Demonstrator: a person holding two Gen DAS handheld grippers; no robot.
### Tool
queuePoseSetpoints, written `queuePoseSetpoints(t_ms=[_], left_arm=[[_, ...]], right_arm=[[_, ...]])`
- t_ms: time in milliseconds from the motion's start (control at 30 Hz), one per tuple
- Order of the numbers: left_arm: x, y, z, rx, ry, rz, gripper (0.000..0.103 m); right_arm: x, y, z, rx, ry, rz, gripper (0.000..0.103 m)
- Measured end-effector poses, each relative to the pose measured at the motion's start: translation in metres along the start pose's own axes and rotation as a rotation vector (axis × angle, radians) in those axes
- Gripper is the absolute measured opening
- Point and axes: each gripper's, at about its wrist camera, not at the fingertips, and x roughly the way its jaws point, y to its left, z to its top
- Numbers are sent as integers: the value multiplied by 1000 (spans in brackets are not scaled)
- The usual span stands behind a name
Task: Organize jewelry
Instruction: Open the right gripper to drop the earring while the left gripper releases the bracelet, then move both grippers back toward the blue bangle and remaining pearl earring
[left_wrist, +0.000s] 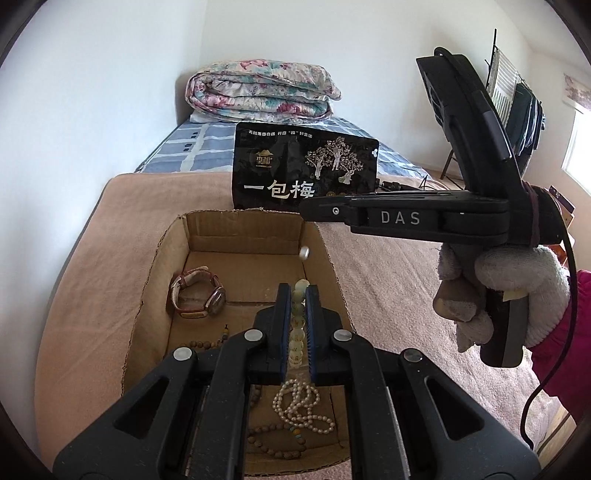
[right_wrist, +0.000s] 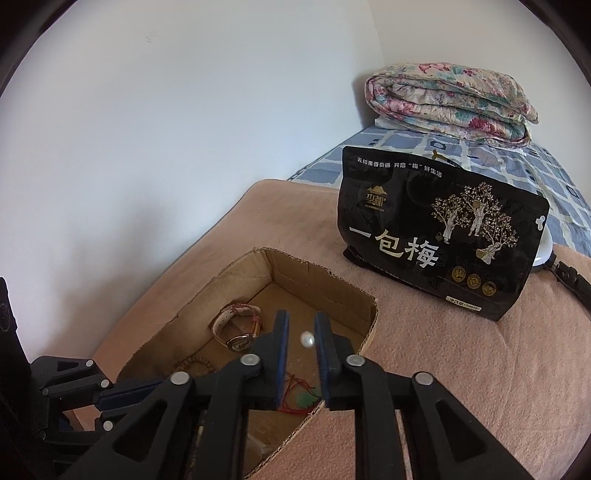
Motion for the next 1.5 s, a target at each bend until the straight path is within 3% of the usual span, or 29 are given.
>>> queuePoseSetpoints(t_ms=[133,167,200,233,267,400,500,900,1500], left_arm=[[-2,0,1,-1,-11,7,6],[-2,0,1,-4,-10,10,9],[-2,1,1,-8,-9,14,28],[-2,1,1,-14,-15,17,50],[-4,2,1,-19,-30,20,55],[-5,2,0,-16,-39,32,57],[-4,0,0,-9,-36,37,57],[-10,-8,-1,14,-50,42,72],[-45,-57,10,73,-101,25,72]], right_arm=[[-3,-1,2,9,-18,-8,39],[-4,-1,2,8,-19,-13,47],[-5,-1,2,6,-22,-23,60],[-6,0,2,3,-28,-36,67],[-7,1,2,-1,-37,-46,76],[-11,3,2,-5,-54,-71,93],[-11,4,3,-8,-61,-89,99],[-18,3,0,9,-67,-123,103],[-81,-7,-12,25,-120,-157,103]])
